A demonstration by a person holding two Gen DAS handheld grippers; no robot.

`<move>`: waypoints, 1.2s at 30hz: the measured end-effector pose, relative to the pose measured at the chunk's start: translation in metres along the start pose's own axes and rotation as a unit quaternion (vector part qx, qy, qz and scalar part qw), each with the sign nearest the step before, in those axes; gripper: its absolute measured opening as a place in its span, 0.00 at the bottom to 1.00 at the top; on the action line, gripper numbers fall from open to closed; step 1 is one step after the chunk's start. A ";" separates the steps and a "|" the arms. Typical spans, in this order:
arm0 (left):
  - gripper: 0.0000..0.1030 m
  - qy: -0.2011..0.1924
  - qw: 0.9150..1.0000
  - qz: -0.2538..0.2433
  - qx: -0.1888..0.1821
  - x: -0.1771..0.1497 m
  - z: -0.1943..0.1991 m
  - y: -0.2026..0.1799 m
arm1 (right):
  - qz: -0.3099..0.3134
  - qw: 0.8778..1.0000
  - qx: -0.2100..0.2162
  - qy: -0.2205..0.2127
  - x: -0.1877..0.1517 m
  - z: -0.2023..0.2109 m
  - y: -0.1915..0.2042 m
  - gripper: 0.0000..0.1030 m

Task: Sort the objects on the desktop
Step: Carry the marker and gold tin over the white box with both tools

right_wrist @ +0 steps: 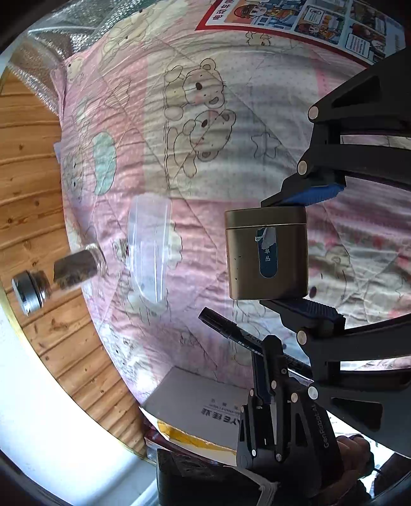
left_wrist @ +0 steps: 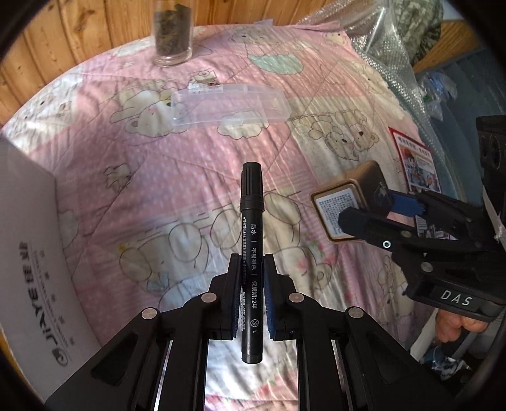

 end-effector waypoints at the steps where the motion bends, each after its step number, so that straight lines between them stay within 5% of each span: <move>1: 0.12 -0.003 1.000 0.002 0.001 -0.003 0.004 0.004 | 0.005 1.000 0.002 0.001 -0.001 0.001 0.005 0.51; 17: 0.12 -0.066 0.990 0.122 0.010 -0.042 0.079 0.071 | 0.108 0.994 0.028 0.000 0.006 0.015 0.084 0.51; 36: 0.12 -0.117 0.976 0.175 0.049 -0.052 0.127 0.104 | 0.193 0.979 0.062 -0.030 0.043 0.044 0.145 0.51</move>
Point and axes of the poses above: each gripper's, at about its wrist camera, not at the fingertips, and z roughly against the way its jaws point, y to its left, x to its top, the point moved 2 cm from there along -z, roughly the way its jaws point, and after that the axes turned 9 degrees about z, right-handed, at the moved point
